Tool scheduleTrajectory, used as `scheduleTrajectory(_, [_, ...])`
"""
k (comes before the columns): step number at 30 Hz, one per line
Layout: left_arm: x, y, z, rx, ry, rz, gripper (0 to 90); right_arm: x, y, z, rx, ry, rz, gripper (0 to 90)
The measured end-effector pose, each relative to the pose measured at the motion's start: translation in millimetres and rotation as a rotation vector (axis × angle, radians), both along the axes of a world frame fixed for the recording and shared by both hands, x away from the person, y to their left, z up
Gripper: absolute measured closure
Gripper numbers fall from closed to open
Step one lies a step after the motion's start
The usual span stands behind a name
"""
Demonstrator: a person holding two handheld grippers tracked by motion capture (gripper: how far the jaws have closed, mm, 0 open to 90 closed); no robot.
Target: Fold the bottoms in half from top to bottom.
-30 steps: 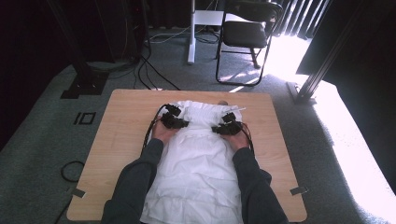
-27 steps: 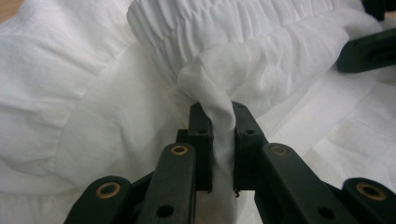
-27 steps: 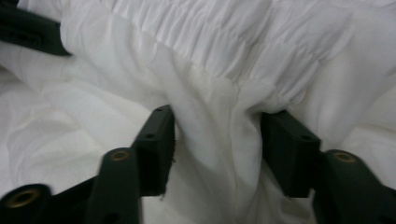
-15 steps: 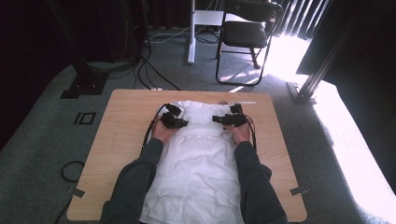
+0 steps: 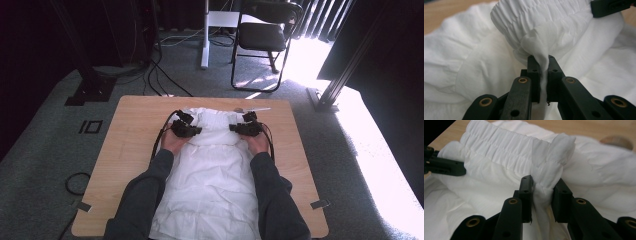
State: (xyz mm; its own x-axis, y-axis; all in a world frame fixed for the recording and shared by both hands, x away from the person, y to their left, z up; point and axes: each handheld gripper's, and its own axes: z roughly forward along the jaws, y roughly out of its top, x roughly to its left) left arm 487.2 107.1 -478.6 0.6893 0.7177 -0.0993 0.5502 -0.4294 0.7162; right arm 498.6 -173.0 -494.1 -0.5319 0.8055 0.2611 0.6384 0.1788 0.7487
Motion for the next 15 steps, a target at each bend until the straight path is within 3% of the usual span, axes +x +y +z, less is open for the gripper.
scheduleTrajectory(3, [-11.5,1.6,17.6,-0.032,-0.052,-0.023,86.1,-12.8,-3.6,16.4,-0.027,-0.074,0.02,72.6])
scheduleTrajectory(4, [-11.5,1.6,17.6,-0.032,-0.052,-0.023,86.1,-12.8,-3.6,16.4,-0.027,-0.074,0.02,72.6])
scheduleTrajectory(5, [-20.2,2.2,31.0,-0.052,-0.088,-0.041,86.1,-16.9,-5.1,22.2,-0.031,-0.101,0.026,72.5])
scheduleTrajectory(6, [-23.6,2.5,36.0,-0.057,-0.101,-0.048,86.2,-25.0,-8.5,33.7,-0.03,-0.147,0.029,72.4])
scheduleTrajectory(10, [-43.4,4.3,59.3,-0.084,-0.166,-0.079,86.3,-41.7,-13.0,54.1,-0.018,-0.215,0.04,72.2])
scheduleTrajectory(15, [-72.1,10.8,77.8,-0.123,-0.223,-0.123,86.3,-70.9,-17.6,78.1,-0.001,-0.316,0.073,71.9])
